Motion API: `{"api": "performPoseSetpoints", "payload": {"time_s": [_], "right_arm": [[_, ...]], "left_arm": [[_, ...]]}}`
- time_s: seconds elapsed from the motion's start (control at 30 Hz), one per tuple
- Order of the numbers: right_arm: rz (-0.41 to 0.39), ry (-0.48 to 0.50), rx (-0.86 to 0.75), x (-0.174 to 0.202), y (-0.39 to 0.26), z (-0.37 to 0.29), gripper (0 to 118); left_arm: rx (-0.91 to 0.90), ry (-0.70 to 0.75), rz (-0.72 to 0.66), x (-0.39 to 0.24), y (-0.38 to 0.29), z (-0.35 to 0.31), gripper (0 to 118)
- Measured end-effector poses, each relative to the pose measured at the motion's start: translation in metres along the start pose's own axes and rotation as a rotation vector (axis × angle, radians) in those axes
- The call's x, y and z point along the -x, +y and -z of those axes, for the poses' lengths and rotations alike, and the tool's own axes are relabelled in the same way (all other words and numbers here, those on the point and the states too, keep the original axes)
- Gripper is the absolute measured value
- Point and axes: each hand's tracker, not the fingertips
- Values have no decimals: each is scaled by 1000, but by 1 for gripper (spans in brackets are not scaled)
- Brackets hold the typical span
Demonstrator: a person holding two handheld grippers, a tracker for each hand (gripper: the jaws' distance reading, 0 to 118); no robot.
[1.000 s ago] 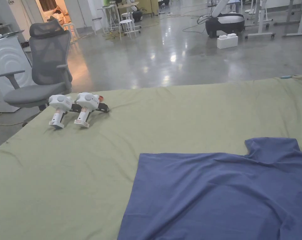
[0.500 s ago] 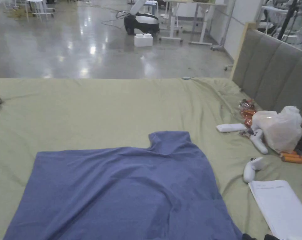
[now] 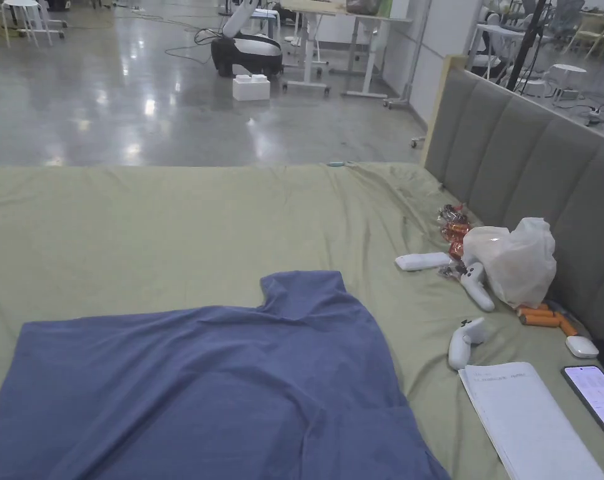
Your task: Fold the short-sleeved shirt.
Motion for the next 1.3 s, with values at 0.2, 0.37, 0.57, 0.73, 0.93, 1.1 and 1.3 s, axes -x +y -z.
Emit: {"api": "performPoseSetpoints", "payload": {"time_s": [0.2,0.37,0.57,0.73,0.93,1.1,1.3], "right_arm": [[-14,25,1,-2,6,5,2],[-25,75,-117,7,47,-5,2],[-78,7,-142,29,145,50,2],[-94,-28,-47,46,210,126,2],[-118,-80,56,58,239,193,2],[-121,-93,117,56,233,211,75],[-111,4,-86,49,229,131,73]], "left_arm": [[1,-10,-8,-4,3,-9,0],[-167,-43,-2,3,45,-31,0],[-227,-42,-27,15,148,-7,0],[-155,-35,-94,23,210,57,0],[-52,46,-37,12,249,117,0],[-35,51,-104,16,248,128,80],[-383,48,-63,11,235,22,86]]}}
